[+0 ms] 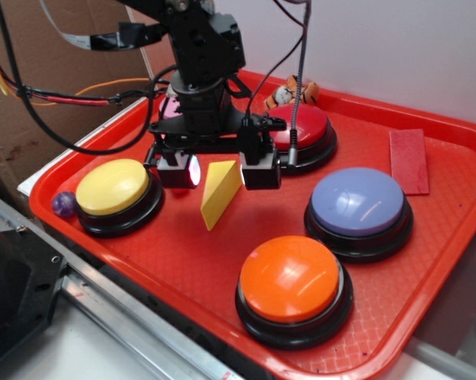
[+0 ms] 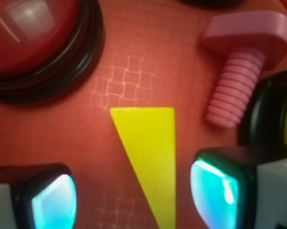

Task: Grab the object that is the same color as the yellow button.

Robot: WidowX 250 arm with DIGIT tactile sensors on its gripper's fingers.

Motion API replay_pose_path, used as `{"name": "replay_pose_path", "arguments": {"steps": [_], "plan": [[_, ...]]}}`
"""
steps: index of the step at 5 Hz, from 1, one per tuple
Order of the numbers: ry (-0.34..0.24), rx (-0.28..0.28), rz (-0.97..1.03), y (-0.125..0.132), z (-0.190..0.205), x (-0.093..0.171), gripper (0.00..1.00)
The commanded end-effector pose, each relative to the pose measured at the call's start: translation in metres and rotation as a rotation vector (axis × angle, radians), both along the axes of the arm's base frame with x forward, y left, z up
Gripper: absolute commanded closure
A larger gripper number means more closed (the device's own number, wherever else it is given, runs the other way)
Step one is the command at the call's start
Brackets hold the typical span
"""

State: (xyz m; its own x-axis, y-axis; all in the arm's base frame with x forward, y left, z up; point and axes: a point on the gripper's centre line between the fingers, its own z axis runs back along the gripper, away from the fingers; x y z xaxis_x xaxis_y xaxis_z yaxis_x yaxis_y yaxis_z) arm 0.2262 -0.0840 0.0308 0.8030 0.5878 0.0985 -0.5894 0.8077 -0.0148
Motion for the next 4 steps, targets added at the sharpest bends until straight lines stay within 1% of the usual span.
{"name": "replay_pose_path", "arguments": {"steps": [1,2,3,4], "plan": [[-0.025,-0.029,0.005,0.003,-0.004,0.016,0.00],[-0.008,-0.034,0.006,0.003,-0.009,0.018,0.00],[-0.009,-0.014,0.003,-0.001,-0.013,0.019,1.00],[-0.013,0.004,0.005,-0.001,-0.014,0.019,1.00]]}}
